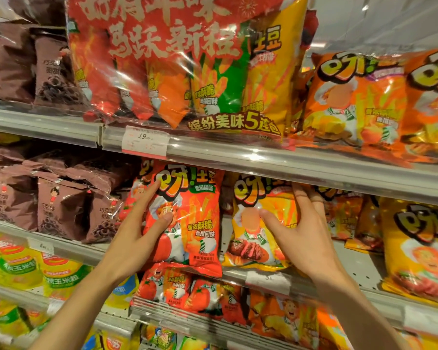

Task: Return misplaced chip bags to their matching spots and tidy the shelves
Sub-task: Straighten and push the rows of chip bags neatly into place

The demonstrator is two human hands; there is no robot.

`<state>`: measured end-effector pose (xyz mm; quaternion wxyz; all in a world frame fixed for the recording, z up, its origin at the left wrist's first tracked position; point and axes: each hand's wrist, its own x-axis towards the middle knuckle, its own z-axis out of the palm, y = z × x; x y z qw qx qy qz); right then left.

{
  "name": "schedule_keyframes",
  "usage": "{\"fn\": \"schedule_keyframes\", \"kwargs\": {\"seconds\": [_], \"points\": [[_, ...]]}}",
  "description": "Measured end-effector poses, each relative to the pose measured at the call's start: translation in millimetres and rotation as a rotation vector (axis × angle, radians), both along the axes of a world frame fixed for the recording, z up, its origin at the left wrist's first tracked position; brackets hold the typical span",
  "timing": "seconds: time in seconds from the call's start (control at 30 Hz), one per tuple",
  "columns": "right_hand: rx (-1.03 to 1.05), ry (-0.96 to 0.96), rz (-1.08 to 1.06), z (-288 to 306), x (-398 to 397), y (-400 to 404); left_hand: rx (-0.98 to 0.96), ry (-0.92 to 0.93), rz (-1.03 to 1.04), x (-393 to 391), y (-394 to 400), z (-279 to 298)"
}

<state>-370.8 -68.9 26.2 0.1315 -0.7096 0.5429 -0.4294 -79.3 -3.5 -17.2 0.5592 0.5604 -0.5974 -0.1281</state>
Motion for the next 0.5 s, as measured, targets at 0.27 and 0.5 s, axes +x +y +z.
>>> {"fn": "schedule_keyframes", "kwargs": {"seconds": [0.27,0.5], "points": [[-0.042,-0.053,-0.046,-6.3,-58.2,4.9,0.016,-0.119,-0.017,-23.1,-28.3,5.1],[-0.046,-0.076,-0.116,-15.9,-95.4,0.0,0.0,-0.353,0.139,-48.6,-63.5,3.5]]}}
